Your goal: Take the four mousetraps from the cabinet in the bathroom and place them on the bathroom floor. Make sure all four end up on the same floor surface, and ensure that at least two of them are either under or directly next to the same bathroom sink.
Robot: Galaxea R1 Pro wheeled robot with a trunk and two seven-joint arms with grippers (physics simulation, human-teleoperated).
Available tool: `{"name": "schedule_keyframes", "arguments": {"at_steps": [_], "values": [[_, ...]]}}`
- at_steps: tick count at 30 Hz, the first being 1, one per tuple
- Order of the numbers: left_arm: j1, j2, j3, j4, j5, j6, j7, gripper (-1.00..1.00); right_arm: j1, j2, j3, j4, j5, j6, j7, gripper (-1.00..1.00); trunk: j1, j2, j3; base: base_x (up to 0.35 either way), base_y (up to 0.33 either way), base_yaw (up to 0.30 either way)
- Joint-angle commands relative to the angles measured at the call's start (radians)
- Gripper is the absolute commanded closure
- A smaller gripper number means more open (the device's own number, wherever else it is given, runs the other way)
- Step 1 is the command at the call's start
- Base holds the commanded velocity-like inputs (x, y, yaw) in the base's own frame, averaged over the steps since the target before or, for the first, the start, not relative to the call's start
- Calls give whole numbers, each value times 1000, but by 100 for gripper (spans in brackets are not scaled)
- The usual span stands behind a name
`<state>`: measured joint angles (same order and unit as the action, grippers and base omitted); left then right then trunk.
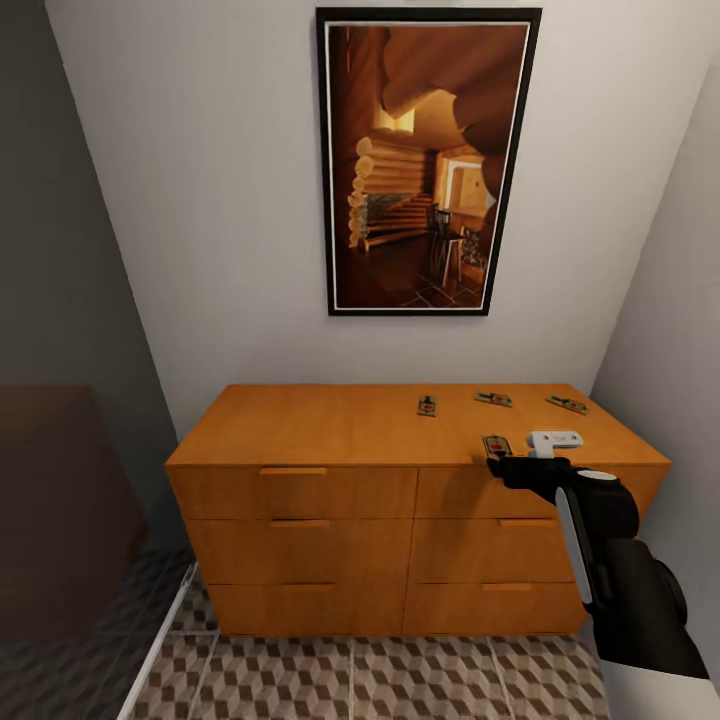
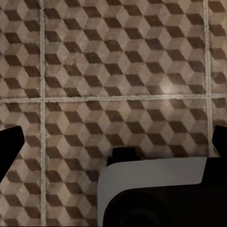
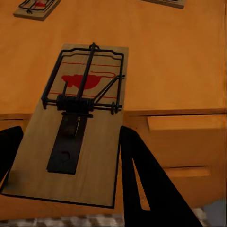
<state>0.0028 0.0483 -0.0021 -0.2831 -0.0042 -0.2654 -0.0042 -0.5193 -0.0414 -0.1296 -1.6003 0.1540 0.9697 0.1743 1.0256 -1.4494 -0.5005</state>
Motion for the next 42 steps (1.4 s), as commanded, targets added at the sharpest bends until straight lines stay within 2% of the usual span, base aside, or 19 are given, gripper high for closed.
{"name": "schedule_keyframes", "arguments": {"at_steps": [1,19,29,34,40,42], "values": [[0,0,0,2,0,-1,0,-100,-1,0,-1,-1,7,4,10,100,-1,-1,-1,-333,0,0],[0,-1,1,16,-2,-1,0,-100,-1,1,5,7,3,4,10,100,-1,-1,-1,-329,0,0],[0,-5,1,16,-2,-1,0,-100,-1,2,7,65,3,-16,14,100,-1,-1,-1,-77,0,0],[0,-5,1,16,-2,-1,0,-100,0,-1,7,152,2,-85,16,100,-1,-1,-1,-5,0,0],[0,-5,1,15,-3,-1,0,-100,0,-4,7,360,2,-254,20,100,-1,-1,-1,0,0,0],[0,-5,1,15,-3,-1,0,-100,0,-5,6,461,3,-338,20,100,-1,-1,-1,0,0,0]]}}
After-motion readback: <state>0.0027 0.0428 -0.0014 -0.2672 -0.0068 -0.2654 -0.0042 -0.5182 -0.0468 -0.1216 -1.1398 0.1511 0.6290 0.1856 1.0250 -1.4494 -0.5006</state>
